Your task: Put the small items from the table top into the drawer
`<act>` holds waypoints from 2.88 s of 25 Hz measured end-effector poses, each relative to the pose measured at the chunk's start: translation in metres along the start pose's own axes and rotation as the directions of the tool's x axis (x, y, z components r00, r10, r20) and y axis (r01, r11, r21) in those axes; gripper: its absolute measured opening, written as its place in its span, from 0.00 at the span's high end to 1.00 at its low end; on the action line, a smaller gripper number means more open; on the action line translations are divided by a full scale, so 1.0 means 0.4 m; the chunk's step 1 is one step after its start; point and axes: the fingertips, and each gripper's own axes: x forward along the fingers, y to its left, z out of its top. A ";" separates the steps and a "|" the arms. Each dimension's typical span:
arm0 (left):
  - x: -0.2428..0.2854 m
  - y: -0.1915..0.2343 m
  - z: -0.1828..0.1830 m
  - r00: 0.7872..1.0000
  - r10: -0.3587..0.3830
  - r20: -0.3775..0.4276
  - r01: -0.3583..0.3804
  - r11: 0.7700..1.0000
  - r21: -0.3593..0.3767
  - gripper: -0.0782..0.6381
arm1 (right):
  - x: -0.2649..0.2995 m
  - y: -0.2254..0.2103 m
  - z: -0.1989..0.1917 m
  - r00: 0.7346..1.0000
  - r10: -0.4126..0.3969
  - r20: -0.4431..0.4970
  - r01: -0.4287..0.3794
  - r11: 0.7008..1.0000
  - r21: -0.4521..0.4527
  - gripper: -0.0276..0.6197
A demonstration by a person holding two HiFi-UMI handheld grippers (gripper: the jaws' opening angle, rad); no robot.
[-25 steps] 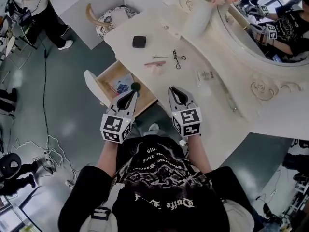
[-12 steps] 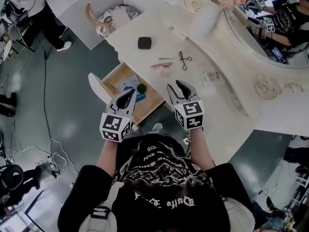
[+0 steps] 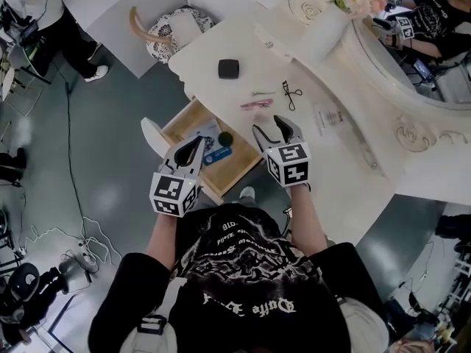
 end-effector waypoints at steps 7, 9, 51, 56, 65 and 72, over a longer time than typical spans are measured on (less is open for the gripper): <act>0.007 0.054 -0.011 1.000 0.002 -0.021 -0.002 1.000 -0.013 0.87 | 0.061 -0.028 -0.003 0.998 -0.035 -0.048 0.035 0.999 0.009 0.56; 0.007 0.064 -0.019 1.000 0.002 -0.027 -0.003 1.000 -0.020 0.87 | 0.077 -0.035 -0.006 0.997 -0.042 -0.068 0.042 0.999 0.008 0.56; -0.031 0.152 -0.041 0.995 0.091 -0.039 -0.094 0.994 -0.062 0.87 | 0.108 -0.043 -0.083 0.980 -0.067 -0.189 0.081 0.995 0.066 0.67; -0.030 0.143 -0.044 0.996 0.083 -0.040 -0.085 0.994 -0.063 0.87 | 0.093 -0.032 -0.083 0.981 -0.067 -0.180 0.080 0.995 0.064 0.68; -0.036 0.128 -0.053 0.996 0.079 -0.042 -0.082 0.995 -0.064 0.87 | 0.057 -0.004 -0.053 0.989 -0.052 -0.139 0.055 0.998 0.016 0.68; -0.053 0.124 -0.051 0.995 0.096 -0.028 -0.097 0.993 -0.073 0.87 | 0.045 0.061 -0.047 0.990 0.007 -0.138 -0.013 0.999 -0.044 0.68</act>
